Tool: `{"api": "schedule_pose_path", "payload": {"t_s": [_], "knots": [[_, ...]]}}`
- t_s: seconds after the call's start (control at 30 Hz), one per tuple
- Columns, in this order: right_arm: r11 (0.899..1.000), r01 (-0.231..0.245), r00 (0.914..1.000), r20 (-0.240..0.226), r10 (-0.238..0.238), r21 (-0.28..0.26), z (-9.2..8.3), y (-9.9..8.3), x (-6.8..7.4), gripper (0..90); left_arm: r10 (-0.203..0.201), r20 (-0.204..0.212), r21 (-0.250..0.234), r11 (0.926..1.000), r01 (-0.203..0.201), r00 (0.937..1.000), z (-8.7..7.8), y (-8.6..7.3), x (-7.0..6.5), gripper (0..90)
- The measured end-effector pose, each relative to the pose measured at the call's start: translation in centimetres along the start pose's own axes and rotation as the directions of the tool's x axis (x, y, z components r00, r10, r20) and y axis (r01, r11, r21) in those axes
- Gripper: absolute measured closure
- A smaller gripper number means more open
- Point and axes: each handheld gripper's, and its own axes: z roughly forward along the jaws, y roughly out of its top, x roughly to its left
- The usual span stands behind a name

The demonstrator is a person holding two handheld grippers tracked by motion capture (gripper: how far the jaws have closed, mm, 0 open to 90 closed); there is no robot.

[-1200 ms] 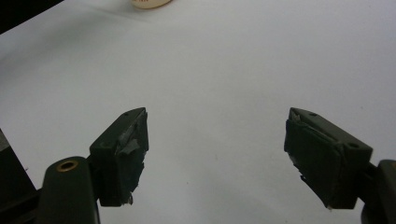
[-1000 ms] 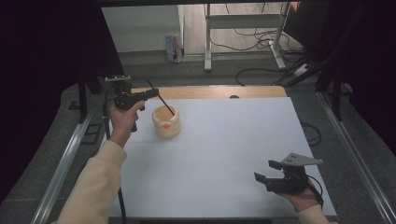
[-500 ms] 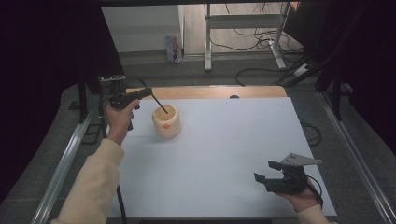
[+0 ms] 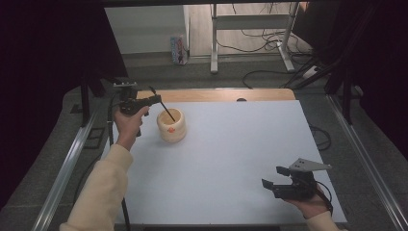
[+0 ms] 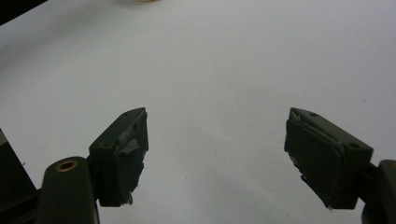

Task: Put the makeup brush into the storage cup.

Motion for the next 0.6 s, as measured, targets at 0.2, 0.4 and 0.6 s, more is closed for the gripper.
{"api": "schedule_pose_path", "payload": {"t_s": [0.2,0.4,0.6], "knots": [[1.0,0.001,1.0,0.001,-0.001,0.001,0.0,-0.1,0.0,21.8,-0.007,-0.003,0.006,1.0,0.007,1.0,0.5,-0.4,0.1,85.8],[1.0,0.002,1.0,0.001,-0.002,0.003,0.1,0.0,0.0,21.7,0.013,-0.005,0.029,0.9995,-0.013,0.9999,1.5,-1.1,-0.2,85.8],[1.0,0.004,1.0,0.002,-0.004,0.002,0.0,-0.1,0.0,21.7,0.027,-0.01,0.05,0.9984,-0.027,0.9996,2.4,-1.8,-0.6,85.8]]}}
